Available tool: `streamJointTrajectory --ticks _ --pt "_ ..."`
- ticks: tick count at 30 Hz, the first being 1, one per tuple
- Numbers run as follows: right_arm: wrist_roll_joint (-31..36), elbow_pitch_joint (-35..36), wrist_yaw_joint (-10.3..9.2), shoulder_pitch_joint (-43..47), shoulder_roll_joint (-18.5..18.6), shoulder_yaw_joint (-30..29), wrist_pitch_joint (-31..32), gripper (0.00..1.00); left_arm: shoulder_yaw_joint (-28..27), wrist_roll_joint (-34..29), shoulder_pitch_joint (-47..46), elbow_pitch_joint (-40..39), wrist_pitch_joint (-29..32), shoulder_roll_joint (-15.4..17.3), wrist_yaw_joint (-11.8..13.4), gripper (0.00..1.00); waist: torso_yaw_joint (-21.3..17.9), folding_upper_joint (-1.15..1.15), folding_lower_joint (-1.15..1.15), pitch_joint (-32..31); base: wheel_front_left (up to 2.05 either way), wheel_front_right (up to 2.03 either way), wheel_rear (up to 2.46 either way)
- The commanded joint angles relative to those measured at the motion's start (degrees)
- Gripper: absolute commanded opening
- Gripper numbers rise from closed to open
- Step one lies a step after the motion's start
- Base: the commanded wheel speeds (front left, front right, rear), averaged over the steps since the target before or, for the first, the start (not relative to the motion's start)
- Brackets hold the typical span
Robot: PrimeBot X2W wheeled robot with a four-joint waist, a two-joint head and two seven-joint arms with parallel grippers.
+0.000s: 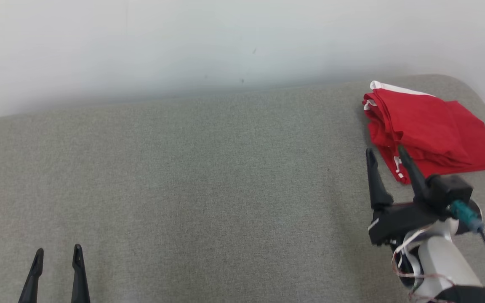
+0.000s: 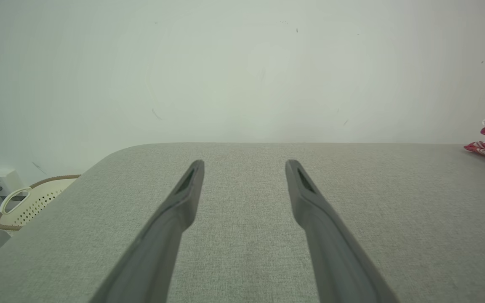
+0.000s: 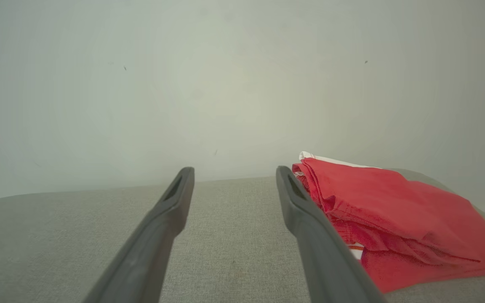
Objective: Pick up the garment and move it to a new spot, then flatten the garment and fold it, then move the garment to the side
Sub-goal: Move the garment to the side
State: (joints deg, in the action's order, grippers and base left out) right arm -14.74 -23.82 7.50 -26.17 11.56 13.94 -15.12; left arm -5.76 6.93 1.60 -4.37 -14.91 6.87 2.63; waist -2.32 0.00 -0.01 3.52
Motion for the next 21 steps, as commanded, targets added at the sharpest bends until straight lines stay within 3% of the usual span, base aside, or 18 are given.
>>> streamJointTrajectory --ticks 1,5,21 --pt "2.0 1.2 -0.01 1.9 -0.4 -0.5 -0.1 1.0 -0.2 -0.5 1.0 0.1 -0.2 -0.2 0.0 1.0 -0.3 0.0 0.01 -0.7 0.0 0.0 0.0" --pt "4.5 3.9 -0.01 6.4 -2.7 -1.4 -0.1 1.0 -0.5 -0.4 1.8 0.5 -0.2 -0.4 -0.2 1.0 -0.4 0.0 0.01 -1.7 0.0 0.0 0.0" --pt "9.0 12.5 -0.01 21.6 -5.8 -1.9 -0.1 1.0 -0.3 0.2 4.0 1.8 -0.2 -1.7 -0.7 1.0 0.5 0.0 0.01 -4.7 0.0 0.0 0.0"
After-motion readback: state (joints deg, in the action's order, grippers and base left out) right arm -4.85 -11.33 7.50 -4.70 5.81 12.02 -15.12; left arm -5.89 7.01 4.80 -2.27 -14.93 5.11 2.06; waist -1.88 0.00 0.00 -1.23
